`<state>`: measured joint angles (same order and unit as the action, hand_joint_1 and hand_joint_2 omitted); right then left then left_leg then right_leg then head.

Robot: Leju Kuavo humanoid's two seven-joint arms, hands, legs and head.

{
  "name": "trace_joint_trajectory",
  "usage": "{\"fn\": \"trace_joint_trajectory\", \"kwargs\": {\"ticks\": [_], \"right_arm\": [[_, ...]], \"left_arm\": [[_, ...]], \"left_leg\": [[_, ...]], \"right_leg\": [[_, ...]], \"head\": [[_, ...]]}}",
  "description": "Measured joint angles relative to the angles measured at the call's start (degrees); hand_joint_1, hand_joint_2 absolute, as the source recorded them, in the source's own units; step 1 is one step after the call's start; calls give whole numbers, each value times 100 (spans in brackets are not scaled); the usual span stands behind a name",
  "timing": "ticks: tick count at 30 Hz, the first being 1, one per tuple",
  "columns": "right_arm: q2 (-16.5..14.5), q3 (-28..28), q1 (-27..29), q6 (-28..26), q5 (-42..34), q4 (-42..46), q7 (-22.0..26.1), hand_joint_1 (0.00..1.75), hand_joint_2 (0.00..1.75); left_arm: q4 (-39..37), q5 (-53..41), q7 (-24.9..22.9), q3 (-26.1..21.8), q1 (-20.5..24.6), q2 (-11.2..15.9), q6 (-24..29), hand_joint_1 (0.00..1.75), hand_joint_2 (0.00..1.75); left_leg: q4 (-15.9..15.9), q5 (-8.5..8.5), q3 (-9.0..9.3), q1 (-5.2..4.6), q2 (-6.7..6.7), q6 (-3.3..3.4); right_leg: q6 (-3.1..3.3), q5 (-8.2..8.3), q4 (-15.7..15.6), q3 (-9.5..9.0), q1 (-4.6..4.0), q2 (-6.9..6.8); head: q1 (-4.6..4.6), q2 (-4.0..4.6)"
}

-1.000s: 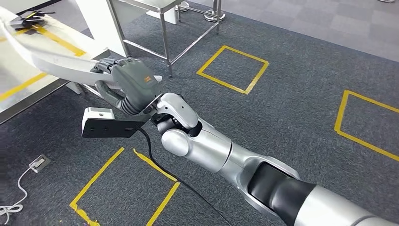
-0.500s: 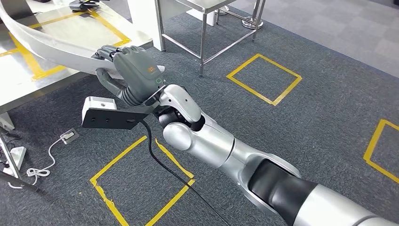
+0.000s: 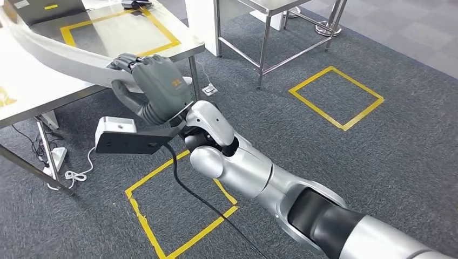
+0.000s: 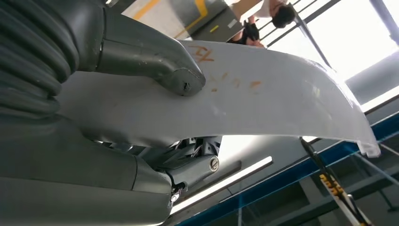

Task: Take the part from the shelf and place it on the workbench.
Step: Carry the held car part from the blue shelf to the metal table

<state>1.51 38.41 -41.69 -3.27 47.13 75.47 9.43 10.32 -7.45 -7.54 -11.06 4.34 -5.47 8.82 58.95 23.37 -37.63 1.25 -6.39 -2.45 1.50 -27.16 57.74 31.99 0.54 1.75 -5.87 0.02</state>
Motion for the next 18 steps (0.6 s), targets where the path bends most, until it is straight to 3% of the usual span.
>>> {"fn": "trace_joint_trajectory", "kwargs": {"ticks": [1,3,4,5,7,9,12,14,15,16,18], "right_arm": [[-6,1,1,4,5,9,1,175,175],[-21,2,29,41,26,29,-32,175,175],[-27,2,46,60,38,39,-51,175,175],[-33,2,61,79,47,46,-73,175,175],[-44,2,65,86,52,73,-87,175,175],[-55,-5,61,103,45,115,-92,175,175],[-82,-15,59,138,14,150,-73,175,175],[-91,-36,62,134,-17,174,-31,175,175],[-91,-59,66,129,-26,188,-9,175,175],[-91,-86,78,125,-26,199,5,175,175],[-90,-132,133,122,-1,205,14,175,175]], "left_arm": [[0,0,-1,0,-1,-1,-2,0,175],[1,4,4,0,1,-1,-9,0,175],[2,6,8,0,2,-1,-12,0,175],[2,8,12,0,1,0,-14,0,175],[4,6,9,0,0,8,-15,0,175],[7,-11,4,0,-3,14,-17,0,175],[7,-48,-8,0,-30,16,-35,0,175],[7,-69,-14,0,-35,21,-51,0,175],[8,-73,-13,0,-25,22,-55,0,175],[9,-72,-8,0,-13,19,-57,0,175],[11,-63,8,0,1,13,-60,0,175]], "left_leg": [[98,77,-45,-12,134,-8],[966,513,-399,-29,440,-62],[1327,671,-524,-27,551,-89],[1498,722,-545,-23,614,-111],[758,427,-96,-24,738,-105],[128,266,273,-45,836,-27],[10,260,325,-62,796,120],[-13,236,316,-47,766,192],[-26,222,313,-35,752,225],[-29,214,306,-29,735,246],[-24,208,293,-28,687,266]], "right_leg": [[14,5,-6,-2,-4,-30],[46,7,-13,7,-19,-247],[58,5,-11,12,-25,-381],[59,-2,-4,16,-30,-516],[31,-25,27,16,-31,-647],[-20,-54,70,35,-56,-728],[-91,-58,84,43,-82,-781],[-161,-155,204,102,-54,-607],[-194,-284,407,197,-37,-468],[-221,-459,731,349,-23,-332],[-246,-769,1498,714,-15,-226]], "head": [[15,0],[44,0],[53,0],[54,0],[54,-1],[49,-1],[29,0],[27,0],[25,0],[24,0],[24,-1]]}}
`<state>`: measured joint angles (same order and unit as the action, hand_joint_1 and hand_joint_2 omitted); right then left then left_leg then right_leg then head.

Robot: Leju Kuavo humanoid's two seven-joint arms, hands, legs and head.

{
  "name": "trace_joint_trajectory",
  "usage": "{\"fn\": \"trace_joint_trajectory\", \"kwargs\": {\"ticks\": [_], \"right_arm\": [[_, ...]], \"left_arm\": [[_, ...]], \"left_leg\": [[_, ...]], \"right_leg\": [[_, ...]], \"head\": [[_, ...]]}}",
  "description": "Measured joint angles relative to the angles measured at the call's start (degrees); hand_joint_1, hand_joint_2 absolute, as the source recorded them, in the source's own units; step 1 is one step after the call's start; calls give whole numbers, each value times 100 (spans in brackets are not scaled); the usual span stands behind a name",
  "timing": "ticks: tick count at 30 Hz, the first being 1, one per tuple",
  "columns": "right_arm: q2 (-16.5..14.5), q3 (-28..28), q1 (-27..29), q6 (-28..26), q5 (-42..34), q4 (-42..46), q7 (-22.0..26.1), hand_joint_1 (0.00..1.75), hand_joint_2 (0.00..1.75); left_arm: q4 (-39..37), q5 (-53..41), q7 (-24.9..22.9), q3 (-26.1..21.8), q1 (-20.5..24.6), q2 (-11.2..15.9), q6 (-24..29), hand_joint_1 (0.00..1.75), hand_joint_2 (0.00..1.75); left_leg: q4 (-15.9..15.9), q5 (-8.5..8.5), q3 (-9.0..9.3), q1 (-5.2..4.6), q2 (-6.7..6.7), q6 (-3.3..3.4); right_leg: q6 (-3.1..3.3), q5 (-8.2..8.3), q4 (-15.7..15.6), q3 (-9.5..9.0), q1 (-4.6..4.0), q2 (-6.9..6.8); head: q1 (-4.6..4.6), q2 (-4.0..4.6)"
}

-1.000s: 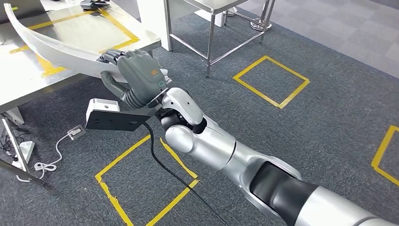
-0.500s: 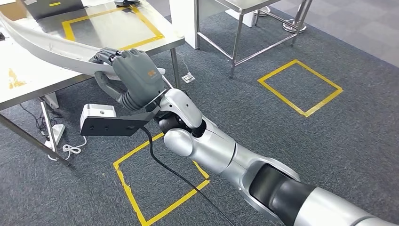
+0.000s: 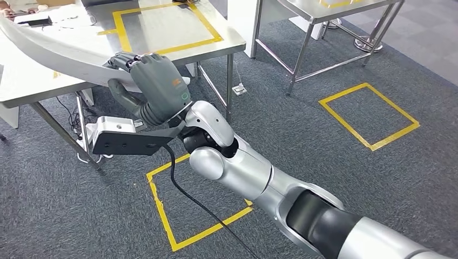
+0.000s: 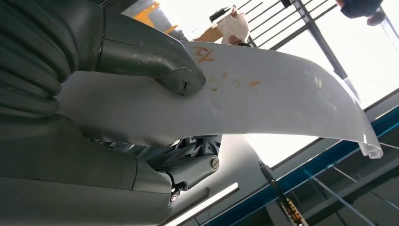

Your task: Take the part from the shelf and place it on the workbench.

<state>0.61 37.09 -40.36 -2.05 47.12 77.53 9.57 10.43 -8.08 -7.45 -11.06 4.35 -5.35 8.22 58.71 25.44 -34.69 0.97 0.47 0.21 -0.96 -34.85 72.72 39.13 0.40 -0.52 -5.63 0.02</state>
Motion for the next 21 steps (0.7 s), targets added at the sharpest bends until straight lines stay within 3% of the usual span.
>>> {"fn": "trace_joint_trajectory", "kwargs": {"ticks": [1,2,4,6,8,11,13,15,16,17,18,20,21], "right_arm": [[0,-15,33,0,20,0,0,175,175],[-1,-27,58,0,40,0,2,175,175],[-4,-67,73,0,79,7,10,175,175],[-17,-116,69,1,113,21,26,175,175],[-34,-146,71,4,136,28,36,175,175],[-68,-166,68,13,159,37,42,175,175],[-100,-179,64,22,178,45,49,175,175],[-113,-188,79,31,188,46,51,175,175],[-114,-190,93,34,189,46,51,175,175],[-114,-191,106,36,189,46,51,175,175],[-114,-192,114,37,190,46,51,175,175],[-123,-198,117,38,191,46,52,175,175],[-128,-201,115,39,192,46,52,175,175]], "left_arm": [[0,4,10,0,0,-3,-1,0,175],[0,5,20,-1,-2,-3,-1,0,175],[1,4,40,-2,0,-5,-1,0,175],[3,3,55,-2,4,-7,1,0,175],[4,-2,60,-2,1,-6,2,0,175],[4,-20,65,-2,-6,-2,2,0,175],[4,-26,72,-2,-4,2,2,0,175],[4,-27,74,-2,-5,2,2,0,175],[4,-27,74,-2,-8,3,2,0,175],[4,-27,74,-2,-11,4,2,0,175],[4,-27,74,-2,-12,7,2,0,175],[4,-28,73,-2,-12,19,2,0,175],[4,-29,73,-2,-8,25,2,0,175]], "left_leg": [[6,0,-3,1,-29,1],[14,0,-3,2,-58,0],[35,5,-1,9,-114,-12],[56,6,-17,0,-164,-64],[47,-10,-37,-9,-192,-143],[78,28,-69,14,-174,-253],[506,274,-270,18,-130,-293],[1258,603,-627,16,-108,-314],[1529,673,-760,15,-105,-314],[1605,636,-801,13,-104,-304],[1451,496,-727,9,-101,-284],[705,137,-347,-20,-76,-209],[361,42,-165,-43,-61,-169]], "right_leg": [[-2,-32,218,114,4,10],[3,49,216,125,9,11],[21,453,-419,-161,22,21],[45,708,-1126,-486,17,65],[86,717,-1346,-565,-5,96],[213,757,-1402,-593,-4,76],[284,776,-1438,-620,7,53],[318,764,-1436,-623,-13,37],[329,756,-1433,-627,-28,31],[336,745,-1428,-636,-43,28],[339,731,-1423,-651,-56,28],[323,691,-1417,-700,-77,26],[303,671,-1414,-716,-85,26]], "head": [[0,0],[1,0],[0,1],[2,1],[4,0],[10,1],[22,1],[27,1],[26,1],[26,1],[26,1],[25,0],[28,0]]}}
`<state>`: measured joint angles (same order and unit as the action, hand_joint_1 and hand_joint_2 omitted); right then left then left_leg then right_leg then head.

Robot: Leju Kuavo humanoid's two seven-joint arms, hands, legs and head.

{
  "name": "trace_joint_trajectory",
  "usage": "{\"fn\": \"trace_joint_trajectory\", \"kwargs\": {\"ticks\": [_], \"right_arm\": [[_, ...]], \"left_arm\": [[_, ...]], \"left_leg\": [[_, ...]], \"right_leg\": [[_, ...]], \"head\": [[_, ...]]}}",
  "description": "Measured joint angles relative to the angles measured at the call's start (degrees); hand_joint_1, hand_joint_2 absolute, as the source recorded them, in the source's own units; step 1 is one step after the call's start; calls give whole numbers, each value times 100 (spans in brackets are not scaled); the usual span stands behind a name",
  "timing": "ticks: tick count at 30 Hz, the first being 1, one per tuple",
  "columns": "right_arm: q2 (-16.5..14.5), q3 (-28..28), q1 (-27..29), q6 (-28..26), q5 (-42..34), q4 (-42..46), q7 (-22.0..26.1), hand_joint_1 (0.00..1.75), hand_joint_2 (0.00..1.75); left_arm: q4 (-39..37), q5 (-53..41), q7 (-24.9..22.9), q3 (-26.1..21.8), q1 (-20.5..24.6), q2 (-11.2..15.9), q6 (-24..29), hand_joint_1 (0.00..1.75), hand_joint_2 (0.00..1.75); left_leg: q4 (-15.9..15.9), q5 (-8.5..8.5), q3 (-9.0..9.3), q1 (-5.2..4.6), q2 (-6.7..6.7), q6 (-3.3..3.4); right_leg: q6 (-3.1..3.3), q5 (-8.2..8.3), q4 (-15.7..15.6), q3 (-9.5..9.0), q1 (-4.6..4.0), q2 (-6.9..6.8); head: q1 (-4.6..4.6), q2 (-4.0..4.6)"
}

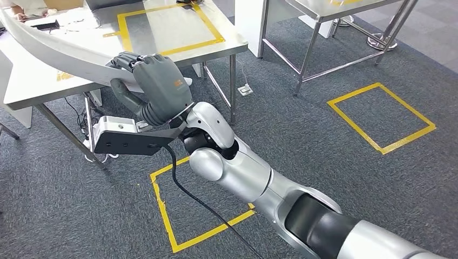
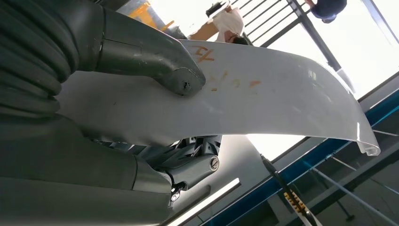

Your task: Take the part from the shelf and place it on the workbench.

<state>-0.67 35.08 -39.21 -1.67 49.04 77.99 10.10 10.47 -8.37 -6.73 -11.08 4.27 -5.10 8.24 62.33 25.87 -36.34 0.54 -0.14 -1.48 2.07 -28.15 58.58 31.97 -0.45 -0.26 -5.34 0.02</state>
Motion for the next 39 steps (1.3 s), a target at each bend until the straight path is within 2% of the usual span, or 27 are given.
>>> {"fn": "trace_joint_trajectory", "kwargs": {"ticks": [2,4,6,7,9,10,11,12,14,15,16,17,18,20,22,25,26,27,28,29,30,31,32,34,36,37,39], "right_arm": [[-7,-4,3,0,1,0,-1,175,175],[-7,-6,7,1,2,1,-2,175,175],[-7,-11,-5,-1,4,2,0,175,175],[-7,-16,-9,-1,6,2,1,175,175],[-7,-26,9,1,12,2,0,175,175],[-7,-31,27,3,14,1,-1,175,175],[-7,-33,42,4,17,1,-1,175,175],[-7,-36,48,7,21,1,-1,175,175],[-7,-41,47,10,36,2,-1,175,175],[-7,-44,44,14,45,1,1,175,175],[-7,-46,41,16,51,1,1,175,175],[-6,-49,41,19,57,0,-1,175,175],[-5,-52,41,22,61,0,-2,175,175],[-9,-58,41,25,68,3,-1,175,175],[-15,-58,21,30,77,8,2,175,175],[-16,-57,40,45,86,9,-1,175,175],[-16,-57,62,48,86,9,-1,175,175],[-16,-57,80,49,86,9,-1,175,175],[-16,-57,92,49,86,9,1,175,175],[-16,-57,100,48,86,9,1,175,175],[-14,-57,102,48,86,8,2,175,175],[-13,-57,103,47,86,10,2,175,175],[-10,-58,109,48,89,13,-2,175,175],[-4,-60,120,50,97,24,-9,175,175],[5,-65,128,49,101,44,-11,175,175],[11,-68,129,48,102,53,-10,175,175],[32,-75,159,45,105,64,-15,175,175]], "left_arm": [[0,0,-1,0,5,8,0,0,175],[0,1,-2,0,0,5,0,0,175],[0,0,-3,-1,-4,6,0,0,175],[0,0,-2,-1,-3,7,0,0,175],[0,1,2,-2,1,10,0,0,175],[0,2,3,-2,-2,8,0,0,175],[-1,2,3,-2,-8,5,-1,0,175],[-1,2,3,-2,-13,4,-2,0,175],[-1,2,7,-2,-18,3,-5,0,175],[-1,1,10,-2,-14,3,-8,0,175],[0,1,12,-2,-9,3,-9,0,175],[1,0,13,-2,-7,3,-11,0,175],[1,0,13,-2,-6,2,-13,0,175],[2,-5,14,-2,-9,4,-20,0,175],[3,-20,23,-1,-1,7,-32,0,175],[1,-51,26,0,-1,8,-51,0,175],[0,-59,22,0,-10,8,-53,0,175],[-1,-64,20,0,-17,10,-55,0,175],[-2,-70,17,0,-22,13,-56,0,175],[-2,-76,19,0,-25,16,-57,0,175],[-5,-83,19,0,-25,19,-58,0,175],[-7,-92,19,1,-21,20,-60,0,175],[-8,-101,17,2,-18,20,-62,0,175],[-8,-119,8,4,-16,15,-63,0,175],[-7,-130,3,5,-25,11,-63,0,175],[-6,-138,3,6,-22,10,-64,0,175],[-5,-162,3,9,-14,12,-74,0,175]], "left_leg": [[-327,-5,171,-38,17,65],[-381,2,208,-28,-1,122],[-416,14,274,-3,-14,187],[-427,21,303,8,-18,213],[-425,55,324,9,-23,242],[-421,74,335,10,-28,243],[-414,100,355,12,-35,235],[-406,130,385,17,-43,219],[-391,208,467,30,-57,174],[-384,243,499,32,-65,145],[-384,271,514,31,-70,111],[-378,284,532,28,-74,72],[-366,284,548,23,-78,30],[-280,298,556,27,-68,-41],[67,422,377,34,-42,-78],[1028,770,-253,35,-24,-116],[1188,771,-407,35,-24,-115],[1133,642,-456,34,-23,-104],[874,401,-406,34,-21,-86],[487,118,-295,32,-14,-69],[146,-61,-187,21,-3,-55],[-123,-145,-89,2,8,-30],[-269,-152,-40,-16,16,2],[-341,-90,21,-28,15,88],[-374,-71,115,-5,1,168],[-387,-47,173,2,-6,201],[-404,24,260,6,-14,238]], "right_leg": [[-59,-9,5,-12,-11,-6],[-122,8,35,-10,-9,-10],[-192,-80,258,92,4,4],[-227,-193,513,235,18,11],[-288,-467,1226,671,51,21],[-305,-538,1505,875,67,21],[-314,-504,1611,1000,82,21],[-315,-350,1492,1009,97,21],[-313,159,758,756,120,22],[-302,285,389,618,109,22],[-279,340,150,517,95,23],[-242,328,46,473,78,25],[-195,284,22,455,63,26],[-101,314,6,372,78,30],[-24,266,-13,267,92,26],[31,152,-13,158,73,23],[35,109,-9,113,64,28],[33,64,-4,60,59,33],[26,13,0,-6,57,38],[14,-42,0,-70,56,38],[-5,-92,-1,-131,53,36],[-32,-135,-3,-166,49,34],[-66,-171,-13,-188,43,31],[-136,-193,-5,-227,28,33],[-198,-229,155,-206,35,33],[-228,-287,373,-95,45,33],[-281,-493,1075,353,59,35]], "head": [[-6,1],[-13,1],[-16,1],[-17,1],[-21,0],[-21,0],[-21,1],[-21,1],[-21,1],[-20,1],[-20,0],[-19,0],[-20,0],[-21,1],[-1,1],[13,1],[12,1],[14,1],[13,1],[13,1],[20,1],[32,1],[40,1],[50,1],[34,1],[29,1],[26,1]]}}
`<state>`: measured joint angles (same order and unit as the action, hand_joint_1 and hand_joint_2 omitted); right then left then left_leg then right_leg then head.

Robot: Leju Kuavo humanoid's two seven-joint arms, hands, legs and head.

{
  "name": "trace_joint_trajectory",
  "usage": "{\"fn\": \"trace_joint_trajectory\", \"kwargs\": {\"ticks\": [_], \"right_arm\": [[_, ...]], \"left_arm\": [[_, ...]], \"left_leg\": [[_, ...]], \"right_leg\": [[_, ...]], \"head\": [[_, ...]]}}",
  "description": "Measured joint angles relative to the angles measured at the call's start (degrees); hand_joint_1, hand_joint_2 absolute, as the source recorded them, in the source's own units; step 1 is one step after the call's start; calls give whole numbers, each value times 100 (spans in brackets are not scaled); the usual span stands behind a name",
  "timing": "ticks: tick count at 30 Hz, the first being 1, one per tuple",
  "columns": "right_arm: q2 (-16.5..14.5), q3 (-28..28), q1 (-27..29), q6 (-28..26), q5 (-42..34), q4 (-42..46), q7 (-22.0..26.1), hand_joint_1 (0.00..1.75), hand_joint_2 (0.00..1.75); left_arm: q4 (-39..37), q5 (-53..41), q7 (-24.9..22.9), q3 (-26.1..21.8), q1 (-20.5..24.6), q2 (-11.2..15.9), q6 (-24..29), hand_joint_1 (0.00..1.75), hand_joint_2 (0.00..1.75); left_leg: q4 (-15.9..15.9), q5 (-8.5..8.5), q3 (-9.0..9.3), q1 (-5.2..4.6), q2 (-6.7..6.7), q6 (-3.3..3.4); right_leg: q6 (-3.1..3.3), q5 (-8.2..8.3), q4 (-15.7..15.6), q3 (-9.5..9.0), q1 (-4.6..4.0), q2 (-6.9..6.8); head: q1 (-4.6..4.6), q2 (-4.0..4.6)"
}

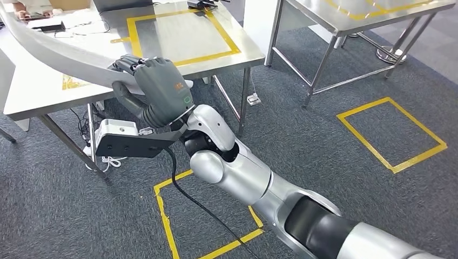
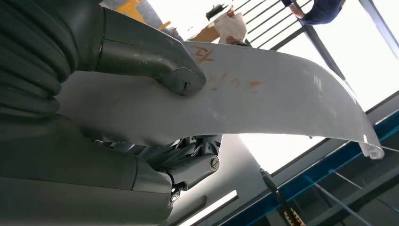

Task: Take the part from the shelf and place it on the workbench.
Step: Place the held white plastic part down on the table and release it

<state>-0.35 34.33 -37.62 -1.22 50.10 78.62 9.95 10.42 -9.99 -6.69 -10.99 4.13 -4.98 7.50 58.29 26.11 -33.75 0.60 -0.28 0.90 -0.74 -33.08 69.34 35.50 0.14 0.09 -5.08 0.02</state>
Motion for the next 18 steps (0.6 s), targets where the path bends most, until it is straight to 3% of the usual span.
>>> {"fn": "trace_joint_trajectory", "kwargs": {"ticks": [2,3,4,6,8,12,13,15,17,18], "right_arm": [[38,-15,96,-4,9,7,-11,175,175],[62,-25,161,-10,17,24,-13,175,175],[87,-37,228,-20,29,51,-13,175,175],[147,-70,350,-45,64,120,-1,175,175],[212,-103,454,-65,92,166,30,175,175],[267,-158,557,-93,99,241,89,175,175],[269,-161,553,-96,99,253,98,175,175],[274,-166,559,-101,98,261,110,175,175],[278,-167,586,-101,98,260,115,175,175],[280,-167,597,-101,98,260,115,175,175]], "left_arm": [[-1,-32,-1,5,-7,-2,-26,0,175],[-2,-48,1,12,-15,-3,-42,0,175],[-2,-61,5,24,-23,-3,-58,0,175],[-6,-84,15,58,-33,-4,-86,0,175],[-11,-102,24,87,-28,-7,-105,0,175],[-5,-132,15,105,-28,-2,-118,0,175],[-4,-137,16,112,-21,1,-120,0,175],[-2,-145,15,131,-8,4,-127,0,175],[-2,-154,5,143,-15,4,-138,0,175],[-1,-162,1,144,-18,6,-146,0,175]], "left_leg": [[0,101,98,0,-12,1],[0,160,168,0,-21,-6],[1,222,250,-1,-31,-15],[4,353,402,-3,-44,-37],[-2,477,473,-15,-67,-90],[151,514,560,-32,-58,-230],[374,492,440,-31,-48,-259],[1088,591,-35,-22,-28,-312],[1580,939,-492,-17,-16,-344],[1600,1054,-615,-17,-12,-344]], "right_leg": [[-28,-175,530,469,4,0],[-25,-132,532,587,4,0],[-15,34,337,609,3,0],[43,644,-428,473,-11,-1],[106,989,-959,366,-48,0],[241,960,-1113,174,-33,19],[273,935,-1127,97,-22,19],[316,835,-1145,-41,-8,17],[325,709,-1147,-176,-6,23],[324,642,-1147,-258,-6,29]], "head": [[-1,-1],[-1,-1],[-2,-1],[3,-1],[6,0],[12,0],[15,0],[24,-1],[25,-1],[25,-1]]}}
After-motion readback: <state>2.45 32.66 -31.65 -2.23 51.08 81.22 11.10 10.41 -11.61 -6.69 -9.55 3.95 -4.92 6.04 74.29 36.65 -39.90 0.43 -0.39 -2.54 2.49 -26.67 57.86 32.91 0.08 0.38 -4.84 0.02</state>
